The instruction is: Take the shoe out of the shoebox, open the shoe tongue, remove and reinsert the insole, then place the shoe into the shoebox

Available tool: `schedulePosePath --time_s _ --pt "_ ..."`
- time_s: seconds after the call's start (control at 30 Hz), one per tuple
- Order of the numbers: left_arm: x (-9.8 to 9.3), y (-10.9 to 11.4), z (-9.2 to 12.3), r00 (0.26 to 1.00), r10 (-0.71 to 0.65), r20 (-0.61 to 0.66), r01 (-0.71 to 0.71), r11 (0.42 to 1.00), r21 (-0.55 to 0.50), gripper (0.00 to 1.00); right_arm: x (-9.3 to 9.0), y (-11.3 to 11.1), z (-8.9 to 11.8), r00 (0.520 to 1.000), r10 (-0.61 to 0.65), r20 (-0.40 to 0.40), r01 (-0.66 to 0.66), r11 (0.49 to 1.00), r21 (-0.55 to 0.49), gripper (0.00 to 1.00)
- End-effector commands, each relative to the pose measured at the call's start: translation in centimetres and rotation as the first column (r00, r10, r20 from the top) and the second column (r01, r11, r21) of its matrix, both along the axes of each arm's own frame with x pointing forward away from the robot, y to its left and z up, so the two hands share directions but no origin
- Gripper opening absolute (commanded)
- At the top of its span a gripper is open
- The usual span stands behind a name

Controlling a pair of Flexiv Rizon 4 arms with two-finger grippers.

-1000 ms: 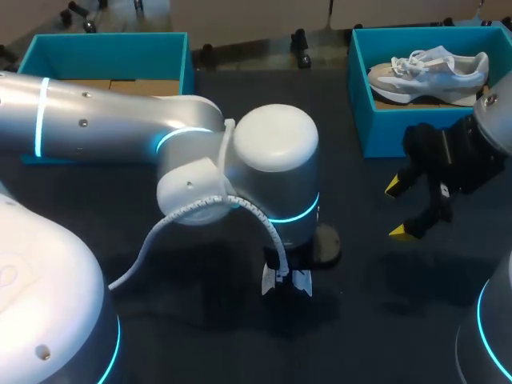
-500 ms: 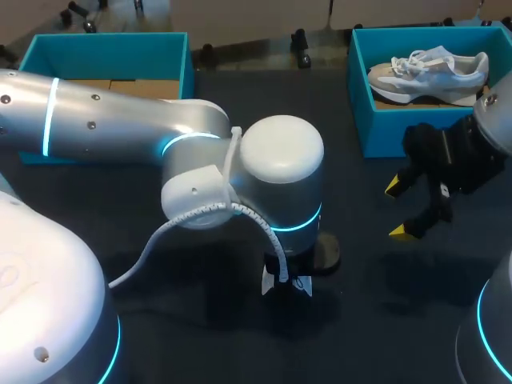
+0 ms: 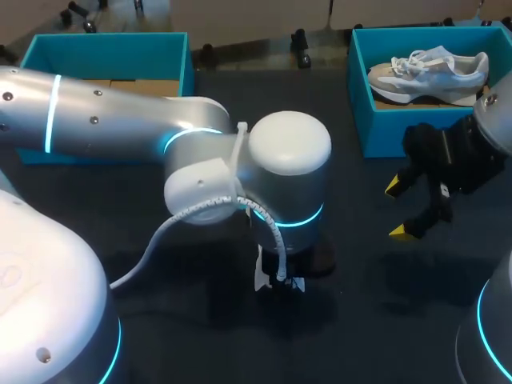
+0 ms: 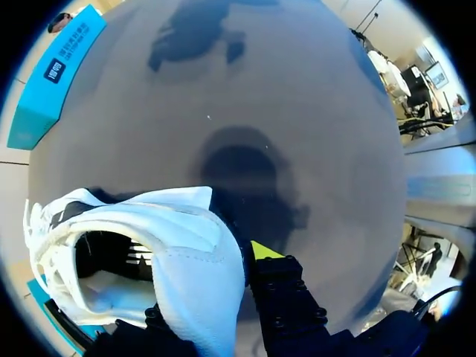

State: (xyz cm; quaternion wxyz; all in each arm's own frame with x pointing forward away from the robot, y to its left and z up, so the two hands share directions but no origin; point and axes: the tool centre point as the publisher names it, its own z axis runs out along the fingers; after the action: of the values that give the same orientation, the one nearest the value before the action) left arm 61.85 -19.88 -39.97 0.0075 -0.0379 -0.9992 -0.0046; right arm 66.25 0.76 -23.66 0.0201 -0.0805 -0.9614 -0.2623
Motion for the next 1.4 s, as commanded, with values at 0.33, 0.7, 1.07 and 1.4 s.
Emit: schedulePosePath --time_s 0.33,0.7,1.07,1.4 --pt "0.3 1.3 6.8 0.999 -0.033 0.006 0.032 0.999 0.041 0.0 -0.1 0.0 -0.1 1.0 -0.001 0.002 0.001 1.0 0.0 1.0" --pt "0.7 2.4 13.8 0.997 -0.069 -0.027 0.07 0.997 0.042 0.0 -0.1 0.0 -0.1 1.0 -0.001 0.002 0.001 1.0 0.0 1.0" --pt "1.3 3.0 18.0 0.994 -0.097 -0.055 0.098 0.995 0.02 0.0 -0.1 0.0 -0.1 1.0 -0.001 0.002 0.001 1.0 0.0 1.0" --pt "1.2 2.9 18.6 0.994 -0.098 -0.053 0.098 0.995 0.003 0.0 -0.1 0.0 -0.1 1.0 -0.001 0.002 0.001 1.0 0.0 1.0"
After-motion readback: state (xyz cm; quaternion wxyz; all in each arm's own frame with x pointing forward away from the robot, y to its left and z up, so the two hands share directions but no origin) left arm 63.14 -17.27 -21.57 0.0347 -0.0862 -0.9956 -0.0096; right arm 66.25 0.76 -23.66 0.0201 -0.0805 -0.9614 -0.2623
